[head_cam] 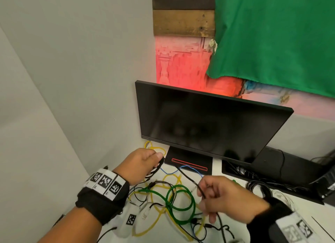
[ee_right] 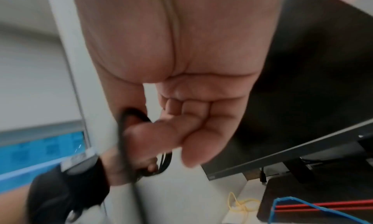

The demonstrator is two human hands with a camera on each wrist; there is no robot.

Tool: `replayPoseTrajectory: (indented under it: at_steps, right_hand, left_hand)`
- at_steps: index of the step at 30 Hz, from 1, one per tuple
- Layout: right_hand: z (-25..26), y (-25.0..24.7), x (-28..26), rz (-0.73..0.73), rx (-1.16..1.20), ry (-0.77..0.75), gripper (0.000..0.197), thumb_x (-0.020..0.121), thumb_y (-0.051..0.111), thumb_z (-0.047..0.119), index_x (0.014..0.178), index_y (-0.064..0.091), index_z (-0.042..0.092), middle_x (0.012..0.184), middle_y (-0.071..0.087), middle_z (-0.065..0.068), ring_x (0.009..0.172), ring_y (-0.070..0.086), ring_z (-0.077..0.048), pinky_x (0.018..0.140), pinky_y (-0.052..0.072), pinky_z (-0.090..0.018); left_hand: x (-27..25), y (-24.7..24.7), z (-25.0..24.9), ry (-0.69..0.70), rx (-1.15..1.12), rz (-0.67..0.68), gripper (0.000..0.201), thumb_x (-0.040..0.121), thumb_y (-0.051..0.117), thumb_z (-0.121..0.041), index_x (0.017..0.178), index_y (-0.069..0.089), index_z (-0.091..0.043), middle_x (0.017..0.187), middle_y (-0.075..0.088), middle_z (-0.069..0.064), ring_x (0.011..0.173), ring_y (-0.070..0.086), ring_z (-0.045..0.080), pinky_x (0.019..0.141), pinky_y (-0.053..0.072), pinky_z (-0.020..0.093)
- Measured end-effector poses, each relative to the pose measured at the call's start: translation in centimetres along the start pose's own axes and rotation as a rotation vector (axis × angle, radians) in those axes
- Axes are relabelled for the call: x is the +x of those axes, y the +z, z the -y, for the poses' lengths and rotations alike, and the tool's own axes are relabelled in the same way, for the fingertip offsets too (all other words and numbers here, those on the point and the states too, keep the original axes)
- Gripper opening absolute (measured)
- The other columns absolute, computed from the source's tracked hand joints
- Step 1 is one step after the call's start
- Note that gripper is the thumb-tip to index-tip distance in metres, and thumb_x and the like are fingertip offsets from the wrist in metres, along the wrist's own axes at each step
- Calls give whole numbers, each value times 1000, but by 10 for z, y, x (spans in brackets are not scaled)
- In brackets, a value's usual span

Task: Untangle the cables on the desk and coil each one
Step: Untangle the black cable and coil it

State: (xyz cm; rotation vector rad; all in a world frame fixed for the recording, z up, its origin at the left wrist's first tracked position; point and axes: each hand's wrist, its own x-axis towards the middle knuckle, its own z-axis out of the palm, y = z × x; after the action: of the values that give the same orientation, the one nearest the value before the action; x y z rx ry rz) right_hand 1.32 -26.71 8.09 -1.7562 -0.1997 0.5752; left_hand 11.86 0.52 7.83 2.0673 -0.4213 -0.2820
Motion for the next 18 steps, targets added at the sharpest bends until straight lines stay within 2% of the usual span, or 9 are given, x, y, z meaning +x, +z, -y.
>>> replayPoseTrajectory:
  at_steps: [3,5,8,11,13,15,18]
  right_hand:
    - [-7,17,4,-59,-449,54,10,82,62,44,85,62,34,69,73,4,58,67,-8,63,54,-25]
    - [-18,18,13,-211,-572,69,19,92,55,44,78,62,33,71,72,7,62,65,-4,66,52,-25]
    - [-44,4,34,-592,-516,85,26,100,52,32,76,62,28,69,67,2,66,61,-10,63,47,-25]
    - [-63,-11,51,-910,-229,59,24,98,58,28,76,61,18,69,64,-5,65,61,-21,60,46,-28]
    - [-68,-21,55,-1080,-84,-19,23,95,63,27,76,58,15,66,56,-4,62,53,-21,58,43,-30]
    - [-70,-29,57,-1173,-82,-90,25,94,64,27,73,55,15,64,49,0,59,45,-16,56,38,-26]
    - [-74,-28,64,-1119,-208,-25,31,95,64,32,68,54,19,62,54,2,59,50,-15,55,38,-28]
  left_hand:
    - [7,-10,7,3,53,-134,41,94,49,-49,57,56,-31,48,45,-7,47,40,8,55,37,29]
    - [10,-15,7,-3,-21,-197,44,95,50,-45,54,56,-29,48,43,-6,48,40,11,55,37,30]
    - [10,-10,-2,-21,-175,-119,44,93,51,-46,54,56,-25,46,42,-7,45,40,9,56,42,29]
    - [4,0,-13,-87,-373,-22,45,100,48,-35,58,57,-21,45,37,-7,40,37,7,61,47,29]
    - [-2,3,-18,-129,-515,15,42,95,52,-40,62,59,-15,46,33,-3,39,32,10,61,48,31]
    - [-8,4,-22,-140,-665,75,40,89,54,-44,66,62,-12,48,32,0,41,29,14,60,49,31]
    - [-12,7,-28,-117,-875,230,37,93,52,-36,74,66,-8,52,36,1,43,33,16,63,49,33]
